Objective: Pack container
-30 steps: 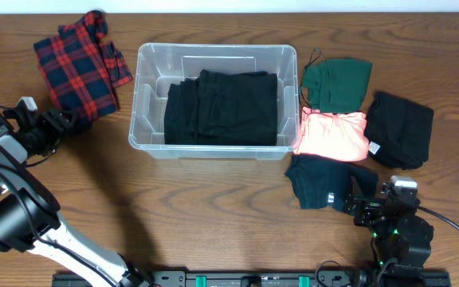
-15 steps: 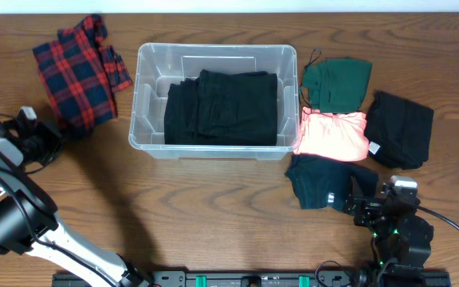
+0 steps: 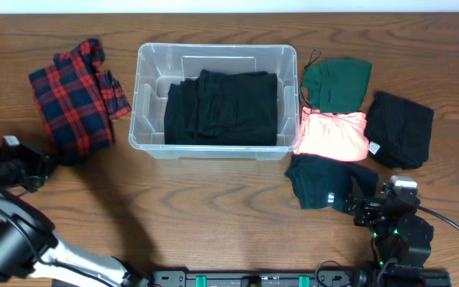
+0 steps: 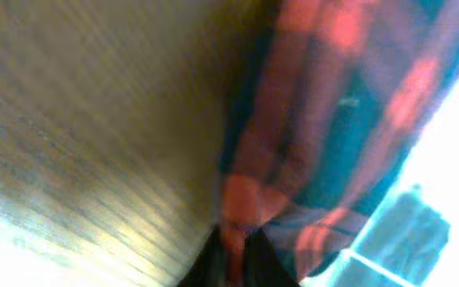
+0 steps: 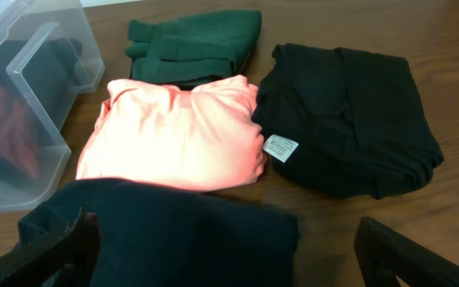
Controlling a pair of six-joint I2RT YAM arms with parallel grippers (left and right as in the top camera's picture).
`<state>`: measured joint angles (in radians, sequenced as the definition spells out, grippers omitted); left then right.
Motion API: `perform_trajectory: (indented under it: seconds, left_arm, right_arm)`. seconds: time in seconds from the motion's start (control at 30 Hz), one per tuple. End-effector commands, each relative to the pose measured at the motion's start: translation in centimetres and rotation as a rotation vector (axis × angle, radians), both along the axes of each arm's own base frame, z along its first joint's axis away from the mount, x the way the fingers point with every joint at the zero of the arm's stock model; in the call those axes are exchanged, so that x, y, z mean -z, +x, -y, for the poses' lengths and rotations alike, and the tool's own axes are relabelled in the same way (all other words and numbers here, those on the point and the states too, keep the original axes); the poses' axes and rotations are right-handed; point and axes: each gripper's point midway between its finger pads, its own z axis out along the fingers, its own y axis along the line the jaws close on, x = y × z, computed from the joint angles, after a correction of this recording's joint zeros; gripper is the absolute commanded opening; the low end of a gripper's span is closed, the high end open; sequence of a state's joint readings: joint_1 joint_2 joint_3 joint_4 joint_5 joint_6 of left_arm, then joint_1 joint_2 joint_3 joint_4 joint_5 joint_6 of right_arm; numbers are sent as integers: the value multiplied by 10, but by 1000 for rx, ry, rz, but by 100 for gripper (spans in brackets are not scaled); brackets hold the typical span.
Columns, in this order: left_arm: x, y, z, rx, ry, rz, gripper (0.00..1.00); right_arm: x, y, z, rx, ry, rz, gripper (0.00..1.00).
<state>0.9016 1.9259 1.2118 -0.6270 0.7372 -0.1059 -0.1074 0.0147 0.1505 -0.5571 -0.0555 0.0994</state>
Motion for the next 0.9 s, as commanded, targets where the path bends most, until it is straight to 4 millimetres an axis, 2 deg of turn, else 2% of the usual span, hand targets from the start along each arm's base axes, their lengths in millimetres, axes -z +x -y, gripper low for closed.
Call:
perform_trajectory:
  seconds: [0.0,0.07,0.13,0.23,0.3,0.5,0.63,0.77,0.87]
  left_arm:
    - [-49,11,-4,9,87,129,40]
    - [-72,15,-13,5,179,181,56]
    - [-86,17,-25,-9,277,198,63]
    - [-91,15,-44,-54,370,171,72]
    - [-87,18,-50,-64,388,170,73]
    - [-57,38,-65,-50,402,193,79]
    - [-35,57,-63,-18,346,263,80]
    - [-9,65,-67,-24,322,266,81]
    - [2,74,-63,5,292,316,82]
  right_arm:
    - [0,0,0,5,12,4,99]
    - [0,0,0,5,12,4,99]
    - [0,0,0,5,12,4,99]
    - [0,0,0,5,12,4,99]
    - [0,0,0,5,12,4,99]
    - [0,0,0,5,12,4,99]
    - [0,0,0,5,12,4,99]
    - [0,0,0,5,12,4,99]
    - [0,0,0,5,12,4,99]
